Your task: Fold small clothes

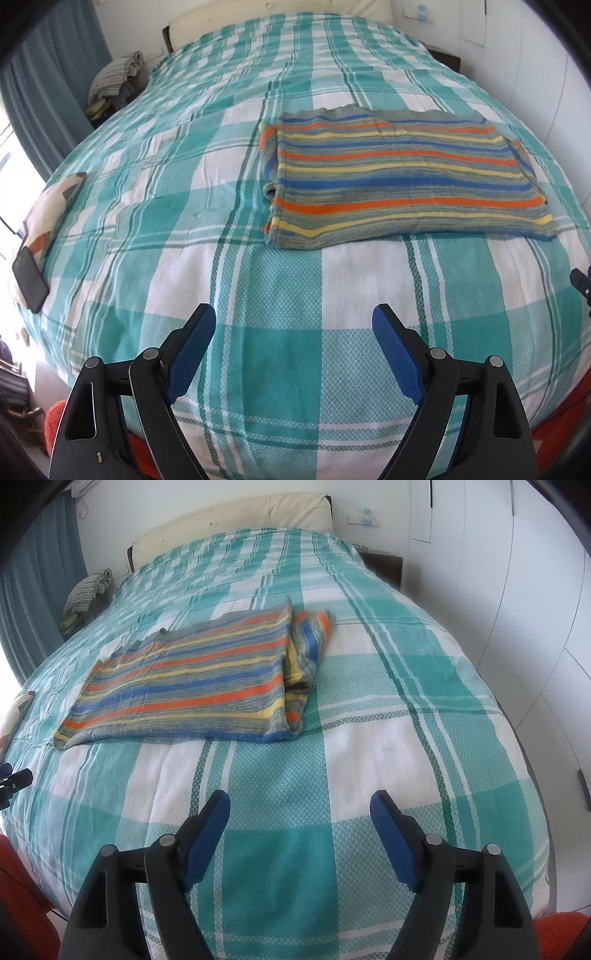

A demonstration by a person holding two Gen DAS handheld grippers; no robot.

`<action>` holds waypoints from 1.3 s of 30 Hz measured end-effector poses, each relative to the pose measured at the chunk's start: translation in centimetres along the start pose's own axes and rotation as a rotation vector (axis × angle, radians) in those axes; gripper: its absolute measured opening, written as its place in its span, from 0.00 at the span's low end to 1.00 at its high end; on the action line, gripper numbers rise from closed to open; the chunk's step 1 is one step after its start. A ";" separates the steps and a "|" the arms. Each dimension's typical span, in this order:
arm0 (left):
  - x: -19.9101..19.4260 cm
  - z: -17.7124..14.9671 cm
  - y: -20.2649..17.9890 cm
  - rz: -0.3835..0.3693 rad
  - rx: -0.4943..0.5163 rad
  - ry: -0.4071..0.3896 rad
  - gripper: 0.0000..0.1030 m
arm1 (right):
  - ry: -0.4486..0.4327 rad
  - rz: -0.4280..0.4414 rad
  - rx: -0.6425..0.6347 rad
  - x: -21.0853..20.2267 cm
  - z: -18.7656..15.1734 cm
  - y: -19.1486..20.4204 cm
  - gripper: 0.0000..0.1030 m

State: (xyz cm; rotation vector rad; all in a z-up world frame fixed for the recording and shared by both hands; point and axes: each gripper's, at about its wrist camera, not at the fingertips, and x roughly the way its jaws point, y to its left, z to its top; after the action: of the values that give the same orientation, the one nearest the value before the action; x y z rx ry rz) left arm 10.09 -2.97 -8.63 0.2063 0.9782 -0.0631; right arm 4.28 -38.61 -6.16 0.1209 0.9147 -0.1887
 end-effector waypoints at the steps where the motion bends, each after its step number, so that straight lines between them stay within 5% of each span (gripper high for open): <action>1: 0.1 0.0 0.0 0.000 -0.001 0.002 0.86 | -0.001 -0.008 -0.006 0.0 0.0 0.1 0.76; 12: 0.2 -0.6 -2.4 -0.001 0.073 -0.003 0.86 | -0.004 -0.018 0.005 0.0 0.0 -0.2 0.76; 18: 0.5 -1.3 -11.1 -0.130 0.325 -0.005 0.86 | -0.015 0.001 0.063 -0.1 0.7 -2.0 0.76; 25: 0.9 2.4 -22.2 -0.279 0.535 -0.112 0.86 | -0.043 0.014 0.195 -0.6 1.6 -6.5 0.76; 30: 4.3 4.6 -28.7 -0.275 0.613 -0.121 0.86 | -0.048 0.095 0.294 -0.8 2.6 -9.6 0.76; 31: 4.8 4.8 -29.1 -0.291 0.604 -0.127 0.81 | -0.048 0.129 0.293 -0.7 3.3 -10.0 0.76; 33: 5.1 5.4 -29.1 -0.361 0.555 -0.138 0.48 | -0.039 0.214 0.286 0.2 5.2 -11.1 0.76; 34: 5.2 5.6 -29.2 -0.324 0.544 -0.142 0.13 | -0.025 0.257 0.286 1.0 6.4 -11.6 0.79; 39: 4.5 5.9 -27.5 -0.398 0.449 -0.157 0.08 | 0.144 0.512 0.303 9.4 12.6 -11.7 0.80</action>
State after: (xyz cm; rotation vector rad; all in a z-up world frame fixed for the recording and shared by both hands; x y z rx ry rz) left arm 13.36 -30.89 -13.14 0.4088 0.8266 -0.6586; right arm 17.13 -53.44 -6.27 0.6487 0.9644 0.1620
